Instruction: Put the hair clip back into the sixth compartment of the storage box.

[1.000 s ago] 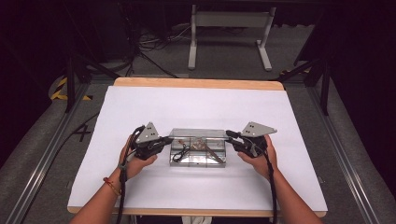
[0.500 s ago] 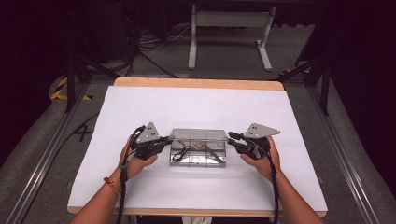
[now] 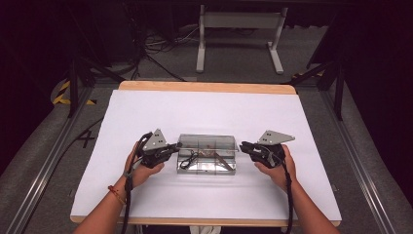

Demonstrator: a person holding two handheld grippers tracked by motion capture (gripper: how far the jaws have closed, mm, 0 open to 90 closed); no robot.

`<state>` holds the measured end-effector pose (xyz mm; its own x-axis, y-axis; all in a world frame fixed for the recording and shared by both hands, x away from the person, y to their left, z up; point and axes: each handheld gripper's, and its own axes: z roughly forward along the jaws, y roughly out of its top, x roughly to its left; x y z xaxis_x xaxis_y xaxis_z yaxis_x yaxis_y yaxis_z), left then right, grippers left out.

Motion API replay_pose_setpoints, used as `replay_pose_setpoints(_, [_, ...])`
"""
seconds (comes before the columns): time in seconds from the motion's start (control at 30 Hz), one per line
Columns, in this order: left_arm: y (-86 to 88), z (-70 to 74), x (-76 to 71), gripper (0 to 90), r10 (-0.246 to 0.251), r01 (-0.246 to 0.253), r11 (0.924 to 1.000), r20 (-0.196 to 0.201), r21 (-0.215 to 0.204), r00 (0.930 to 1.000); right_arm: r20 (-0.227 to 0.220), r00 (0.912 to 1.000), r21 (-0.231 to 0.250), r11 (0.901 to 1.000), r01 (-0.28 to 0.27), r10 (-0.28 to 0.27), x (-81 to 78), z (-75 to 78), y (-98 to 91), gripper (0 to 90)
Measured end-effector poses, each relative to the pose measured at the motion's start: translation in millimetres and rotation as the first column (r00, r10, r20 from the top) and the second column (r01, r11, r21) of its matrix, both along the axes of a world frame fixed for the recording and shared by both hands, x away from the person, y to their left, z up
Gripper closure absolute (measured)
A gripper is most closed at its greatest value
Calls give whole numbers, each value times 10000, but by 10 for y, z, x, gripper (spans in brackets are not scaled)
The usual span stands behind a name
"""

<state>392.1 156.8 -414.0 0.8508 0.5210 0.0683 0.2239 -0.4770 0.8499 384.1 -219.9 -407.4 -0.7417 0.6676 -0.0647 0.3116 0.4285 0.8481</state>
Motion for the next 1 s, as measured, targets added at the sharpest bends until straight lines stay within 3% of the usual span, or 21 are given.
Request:
replay_pose_setpoints(0.33, [-10,-33,-24,899,-141,143,9995,-67,287,9999,-129,9975,-104,9975,-700,699,-30,-20,110,849])
replay_pose_setpoints(1.0, [55,-95,-28,881,-465,489,9967,-381,645,9982,-265,9906,-636,9888,-1353,1339,-52,-28,99,899])
